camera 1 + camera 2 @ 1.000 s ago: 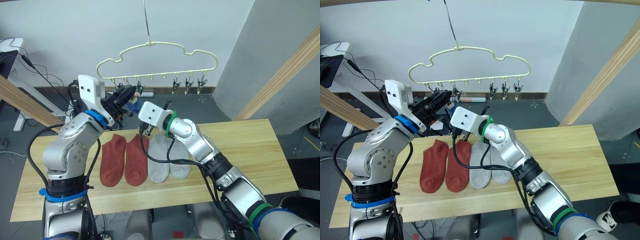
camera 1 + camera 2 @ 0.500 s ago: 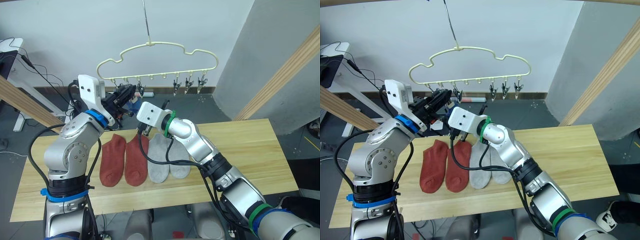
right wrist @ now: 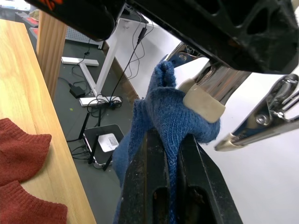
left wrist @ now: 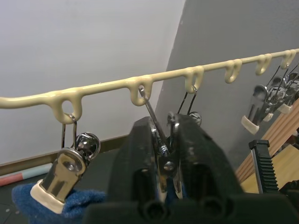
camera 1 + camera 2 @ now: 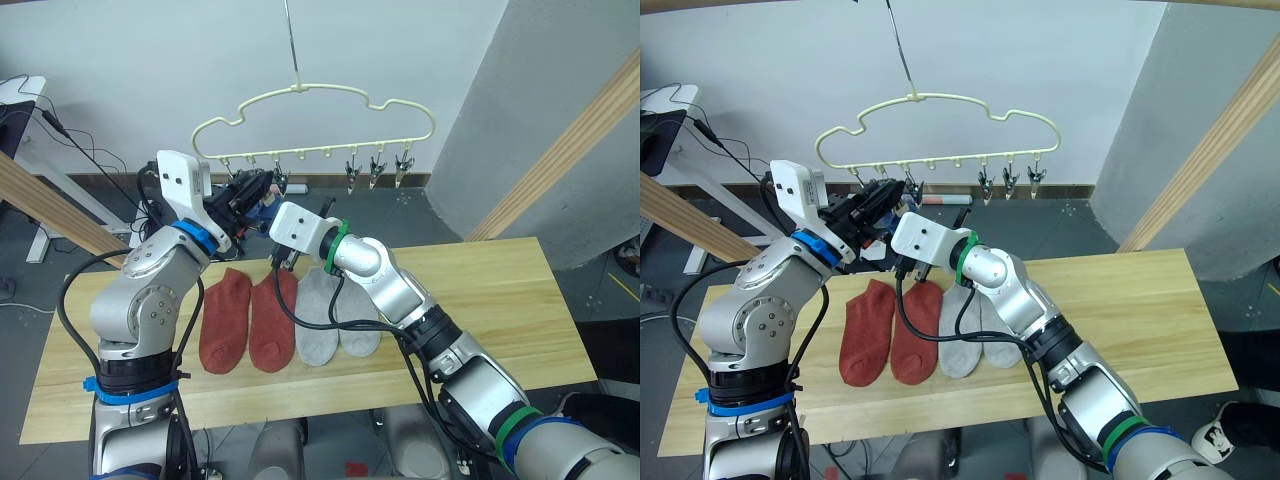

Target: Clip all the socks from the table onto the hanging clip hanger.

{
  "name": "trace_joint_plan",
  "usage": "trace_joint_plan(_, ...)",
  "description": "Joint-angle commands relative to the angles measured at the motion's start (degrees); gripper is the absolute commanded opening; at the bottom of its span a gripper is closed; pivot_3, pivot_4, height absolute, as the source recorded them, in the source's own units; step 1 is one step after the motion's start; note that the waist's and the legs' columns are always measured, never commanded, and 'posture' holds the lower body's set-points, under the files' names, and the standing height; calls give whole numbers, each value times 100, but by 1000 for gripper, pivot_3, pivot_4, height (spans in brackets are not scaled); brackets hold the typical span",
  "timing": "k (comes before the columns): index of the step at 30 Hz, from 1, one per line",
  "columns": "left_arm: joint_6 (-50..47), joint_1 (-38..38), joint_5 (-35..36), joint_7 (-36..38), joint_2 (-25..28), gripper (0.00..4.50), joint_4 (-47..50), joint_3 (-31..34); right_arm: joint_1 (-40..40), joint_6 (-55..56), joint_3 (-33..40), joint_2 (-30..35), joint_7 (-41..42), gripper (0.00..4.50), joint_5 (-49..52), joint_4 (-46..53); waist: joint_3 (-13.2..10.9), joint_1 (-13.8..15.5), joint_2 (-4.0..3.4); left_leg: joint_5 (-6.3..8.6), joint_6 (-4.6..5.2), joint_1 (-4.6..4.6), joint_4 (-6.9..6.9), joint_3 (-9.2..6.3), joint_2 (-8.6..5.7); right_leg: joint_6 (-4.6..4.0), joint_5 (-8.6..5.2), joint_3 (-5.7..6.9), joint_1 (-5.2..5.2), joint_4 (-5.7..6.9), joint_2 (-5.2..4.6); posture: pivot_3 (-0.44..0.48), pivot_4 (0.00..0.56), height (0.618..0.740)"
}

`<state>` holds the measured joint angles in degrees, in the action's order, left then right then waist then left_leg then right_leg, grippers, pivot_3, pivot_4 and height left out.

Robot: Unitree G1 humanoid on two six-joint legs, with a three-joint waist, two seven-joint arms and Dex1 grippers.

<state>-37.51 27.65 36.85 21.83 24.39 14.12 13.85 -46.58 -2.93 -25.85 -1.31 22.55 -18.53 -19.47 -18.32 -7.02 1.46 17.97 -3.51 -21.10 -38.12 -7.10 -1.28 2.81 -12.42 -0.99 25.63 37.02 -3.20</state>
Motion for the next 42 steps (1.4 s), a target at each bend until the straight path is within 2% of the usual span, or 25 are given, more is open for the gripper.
trace_joint_plan(1,-106,-81,151,64,73,2092,208,83,-115,104,80,-121,-14,0,90,252,0,0,0,0,0,0,0,0,0,0,0,0,0,0,0,-203,338,731)
trace_joint_plan(3,-362,-169,408,198,170,2627,313,139,-106,68,92,-129,-20,0,102,250,0,-7,0,0,0,0,0,1,0,0,0,-1,0,0,0,-203,338,731)
trace_joint_plan(10,-632,-429,652,614,789,2627,384,343,-47,-28,129,-104,29,0,126,262,0,-61,0,0,0,0,2,1,1,0,0,0,4,4,0,-199,340,731)
trace_joint_plan(19,-498,-707,560,1124,1264,2627,458,284,22,-76,152,-89,80,0,126,282,0,-78,0,0,0,-2,7,4,2,-1,0,-1,10,2,0,-190,338,731)
trace_joint_plan(31,-197,-957,222,1375,1358,2627,519,126,113,-169,218,-166,120,0,268,332,0,-82,0,0,0,-15,7,4,2,-1,0,-2,23,3,-1,-188,337,731)
trace_joint_plan(34,-160,-974,172,1387,1356,2661,524,136,134,-198,251,-185,144,746,347,356,0,-82,0,0,0,-17,7,4,3,-2,0,-1,25,4,0,-186,334,731)
trace_joint_plan(42,-21,-1069,10,1351,1327,2661,549,206,184,-238,214,-77,140,3561,278,476,0,-82,0,0,0,-29,5,5,3,-2,1,-2,38,5,-1,-186,332,731)
